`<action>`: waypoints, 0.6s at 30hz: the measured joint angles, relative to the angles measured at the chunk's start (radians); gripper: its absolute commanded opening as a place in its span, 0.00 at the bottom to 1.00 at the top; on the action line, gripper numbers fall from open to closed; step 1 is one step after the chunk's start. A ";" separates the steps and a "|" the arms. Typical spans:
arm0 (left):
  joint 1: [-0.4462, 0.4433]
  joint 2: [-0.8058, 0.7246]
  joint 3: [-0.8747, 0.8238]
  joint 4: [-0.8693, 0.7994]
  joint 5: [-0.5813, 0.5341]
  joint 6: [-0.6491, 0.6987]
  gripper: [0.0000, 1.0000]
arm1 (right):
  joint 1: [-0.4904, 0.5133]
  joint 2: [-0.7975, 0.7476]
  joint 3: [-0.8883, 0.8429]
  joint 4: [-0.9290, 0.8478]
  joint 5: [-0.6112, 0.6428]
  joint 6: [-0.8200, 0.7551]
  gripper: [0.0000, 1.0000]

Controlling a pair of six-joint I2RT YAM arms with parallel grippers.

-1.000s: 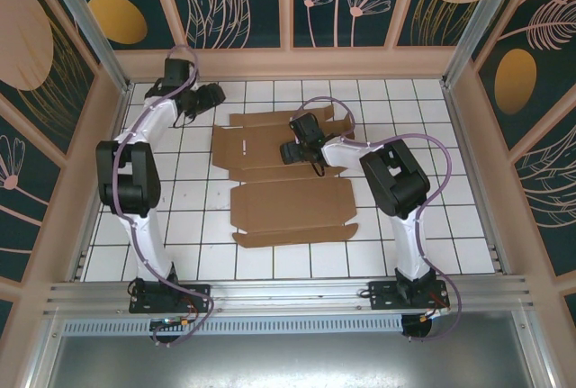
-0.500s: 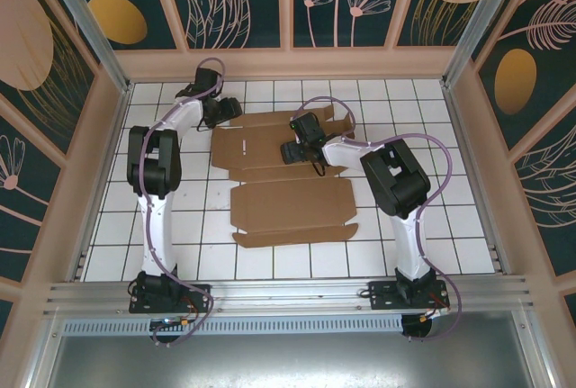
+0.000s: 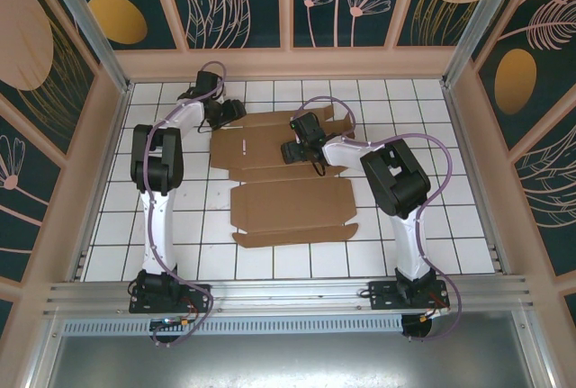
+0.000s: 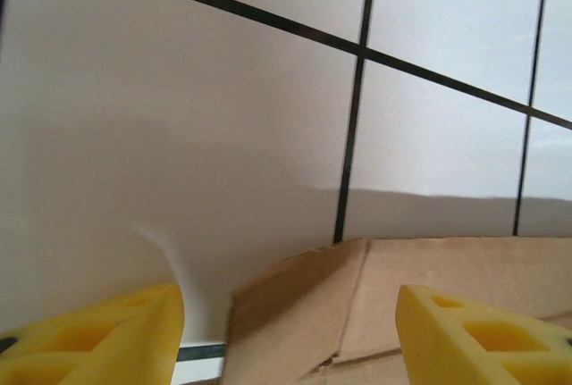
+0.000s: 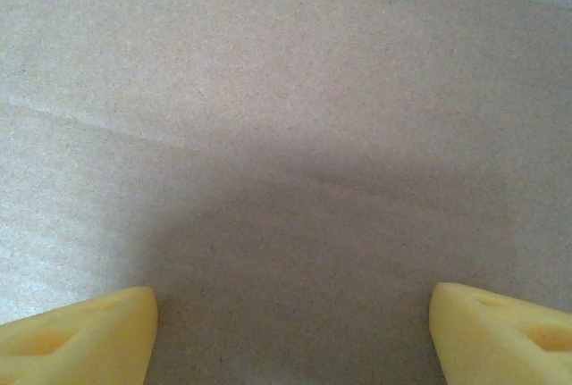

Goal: Fold the paper box

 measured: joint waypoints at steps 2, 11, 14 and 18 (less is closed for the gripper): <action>0.000 0.000 -0.002 0.014 0.023 0.000 0.64 | 0.000 0.000 0.001 -0.001 0.000 0.000 0.78; 0.001 -0.004 -0.056 0.116 0.120 -0.032 0.61 | -0.001 0.008 0.012 -0.004 0.000 -0.003 0.74; -0.001 -0.008 -0.082 0.150 0.143 -0.048 0.61 | -0.001 0.012 0.019 -0.009 0.000 -0.004 0.74; -0.003 -0.010 -0.088 0.174 0.165 -0.065 0.60 | -0.001 0.017 0.027 -0.013 0.000 -0.007 0.72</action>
